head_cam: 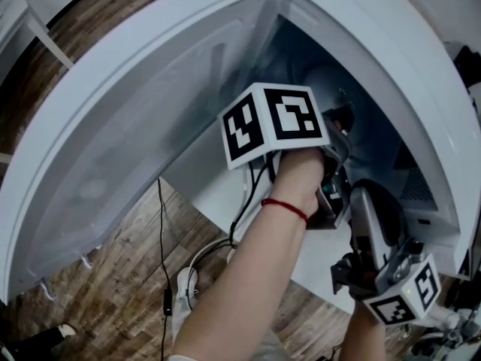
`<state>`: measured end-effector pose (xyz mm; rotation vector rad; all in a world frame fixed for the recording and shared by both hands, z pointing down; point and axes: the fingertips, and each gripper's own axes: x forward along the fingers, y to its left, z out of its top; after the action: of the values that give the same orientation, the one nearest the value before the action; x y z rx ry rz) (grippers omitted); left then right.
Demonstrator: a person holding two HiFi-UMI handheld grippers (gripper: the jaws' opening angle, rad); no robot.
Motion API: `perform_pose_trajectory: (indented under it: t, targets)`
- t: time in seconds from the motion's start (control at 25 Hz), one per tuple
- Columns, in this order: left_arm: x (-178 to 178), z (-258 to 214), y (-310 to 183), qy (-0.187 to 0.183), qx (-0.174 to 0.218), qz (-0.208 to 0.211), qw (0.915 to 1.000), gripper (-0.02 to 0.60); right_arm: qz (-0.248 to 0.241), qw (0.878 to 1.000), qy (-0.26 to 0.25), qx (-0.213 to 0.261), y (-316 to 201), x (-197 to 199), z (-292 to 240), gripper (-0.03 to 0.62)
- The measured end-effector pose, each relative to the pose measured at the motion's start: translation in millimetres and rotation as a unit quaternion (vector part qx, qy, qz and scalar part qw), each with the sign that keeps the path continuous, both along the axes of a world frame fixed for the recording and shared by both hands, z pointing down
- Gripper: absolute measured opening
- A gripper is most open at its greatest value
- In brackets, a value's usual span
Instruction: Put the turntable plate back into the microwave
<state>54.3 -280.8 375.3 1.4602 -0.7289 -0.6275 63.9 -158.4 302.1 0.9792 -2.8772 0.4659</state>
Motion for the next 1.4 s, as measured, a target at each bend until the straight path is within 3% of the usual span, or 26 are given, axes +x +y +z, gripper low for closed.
perform_pose_trajectory:
  t: [0.28, 0.64, 1.0, 1.12, 1.28, 1.4]
  targets:
    - [-1, 2, -3, 0.006, -0.008, 0.009, 0.9999, 0.031, 0.013, 1.000, 0.011, 0.001, -13, 1, 5, 0.032]
    - [-3, 7, -3, 0.029, -0.042, 0.011, 0.9986, 0.025, 0.055, 0.991, 0.112, 0.042, -24, 9, 21, 0.032]
    - [-4, 5, -1, 0.040, -0.051, 0.018, 0.9977, 0.020, 0.054, 0.980, 0.179, 0.063, -18, 1, 26, 0.034]
    - [-4, 6, 1, 0.035, -0.055, 0.021, 0.9976, 0.018, 0.044, 0.971, 0.216, 0.090, -16, -3, 27, 0.034]
    - [-3, 8, 3, 0.033, -0.060, 0.023, 0.9974, 0.018, 0.048, 0.950, 0.282, 0.121, -16, -2, 32, 0.038]
    - [-4, 7, 2, 0.031, -0.058, 0.025, 0.9975, 0.018, 0.041, 0.933, 0.326, 0.146, -16, -10, 36, 0.102]
